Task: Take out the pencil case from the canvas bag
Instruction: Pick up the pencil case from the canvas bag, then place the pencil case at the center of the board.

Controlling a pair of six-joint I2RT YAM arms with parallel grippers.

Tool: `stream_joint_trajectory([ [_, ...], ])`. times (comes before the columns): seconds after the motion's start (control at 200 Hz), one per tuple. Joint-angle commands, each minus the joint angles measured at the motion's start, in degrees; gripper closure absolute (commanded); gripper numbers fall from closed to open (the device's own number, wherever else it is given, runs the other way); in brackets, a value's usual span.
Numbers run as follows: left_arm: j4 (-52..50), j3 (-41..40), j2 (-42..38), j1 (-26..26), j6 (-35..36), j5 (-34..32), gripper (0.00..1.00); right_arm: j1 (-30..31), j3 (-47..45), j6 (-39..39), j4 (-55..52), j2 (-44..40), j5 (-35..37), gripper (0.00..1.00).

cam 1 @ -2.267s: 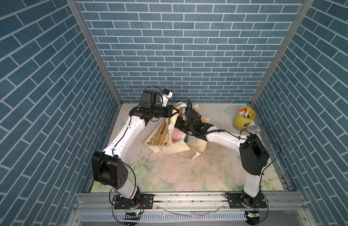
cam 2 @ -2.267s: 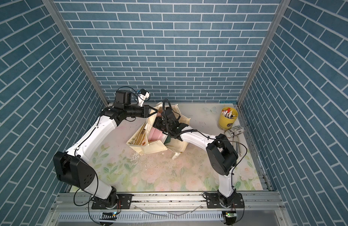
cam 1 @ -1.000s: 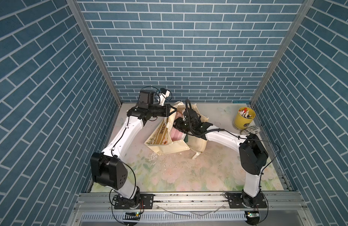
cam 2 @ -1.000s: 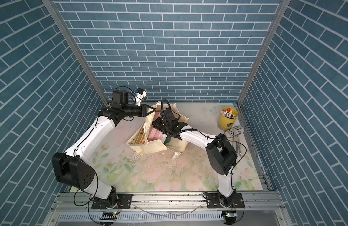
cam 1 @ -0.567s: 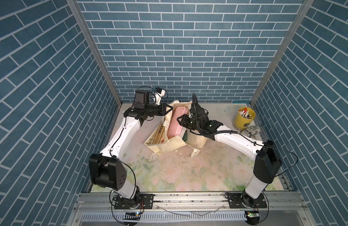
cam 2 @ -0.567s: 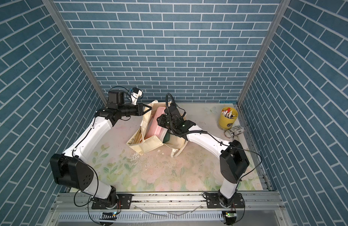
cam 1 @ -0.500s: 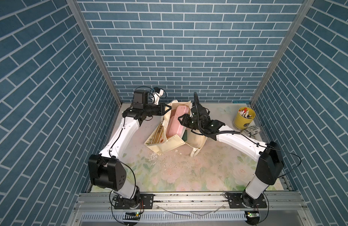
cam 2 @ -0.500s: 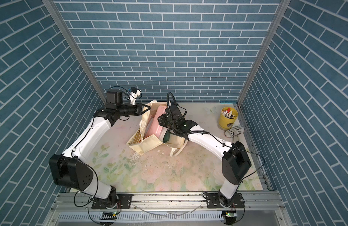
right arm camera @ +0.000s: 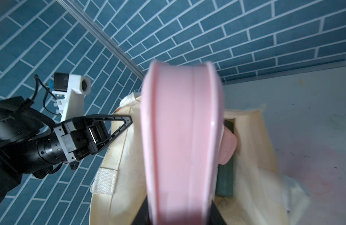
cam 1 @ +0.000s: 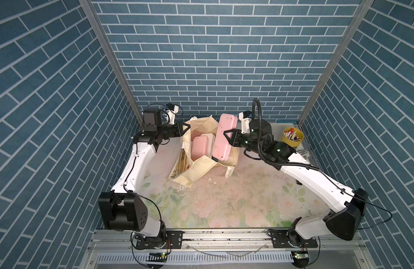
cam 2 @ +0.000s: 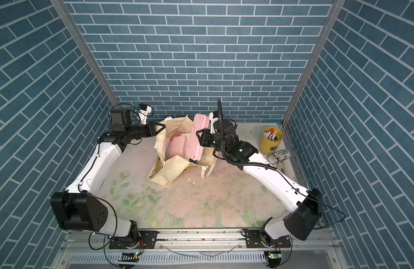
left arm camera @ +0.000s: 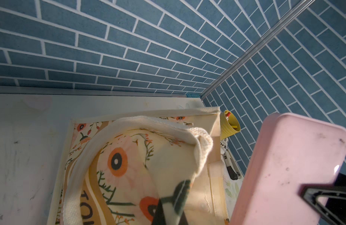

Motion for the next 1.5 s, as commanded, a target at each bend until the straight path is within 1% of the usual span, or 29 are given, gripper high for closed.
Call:
stream_joint_trajectory([
  [0.0,3.3,0.1,-3.7,1.3,0.5,1.1,1.0,-3.6,3.2,-4.0,-6.2,-4.0,3.2,1.0],
  [0.125,2.9,-0.8,-4.9,1.7,0.6,0.5,1.0,-7.2,4.2,-5.6,-12.4,-6.4,8.2,1.0],
  [0.22,2.4,-1.2,-5.4,2.0,0.6,0.0,1.0,-9.3,5.0,-7.3,-16.8,-6.6,10.9,1.0],
  [0.315,1.3,-1.2,-5.4,2.3,0.6,-0.4,1.0,-12.1,6.8,-8.3,-22.6,-4.6,10.5,1.0],
  [0.44,-0.7,-1.0,-5.1,3.1,0.0,-1.3,1.0,-17.4,8.3,-8.4,-27.9,0.0,3.3,1.0],
  [0.55,-2.5,-1.1,-5.1,4.3,-0.4,-1.8,1.0,-20.8,9.2,-8.6,-29.0,4.6,-3.2,1.0],
  [0.57,-2.8,-1.1,-5.1,4.6,-0.5,-1.8,1.0,-21.2,9.4,-8.7,-29.0,5.6,-3.6,1.0],
  [0.615,-3.4,-1.1,-5.0,5.3,-0.9,-1.8,1.0,-22.1,10.0,-8.9,-28.9,7.7,-7.2,1.0],
  [0.72,-4.0,-1.6,-4.6,6.9,-1.7,-1.5,1.0,-22.8,12.5,-10.4,-28.7,13.2,-11.6,1.0],
  [0.891,-2.0,-3.5,-3.9,8.1,-2.9,-0.2,1.0,-23.3,17.7,-11.8,-27.9,22.4,-19.3,1.0],
  [1.091,-0.4,-3.0,-3.3,8.5,-3.9,1.9,1.0,-23.4,22.3,-8.8,-24.3,31.5,-29.1,1.0],
  [1.181,0.1,-2.9,-3.4,8.5,-4.2,2.6,1.0,-23.3,24.5,-6.9,-23.4,35.7,-32.5,1.0],
  [1.281,-0.2,-2.9,-3.6,8.6,-4.2,3.0,1.0,-23.3,25.9,-4.3,-21.8,39.6,-34.7,1.0],
  [1.351,-0.1,-3.1,-3.8,8.6,-4.2,3.1,1.0,-23.0,26.0,-2.7,-20.2,41.5,-35.4,1.0],
  [1.496,0.0,-3.3,-4.1,8.6,-4.3,3.3,1.0,-22.3,27.6,-2.0,-19.7,44.5,-36.3,1.0],
])
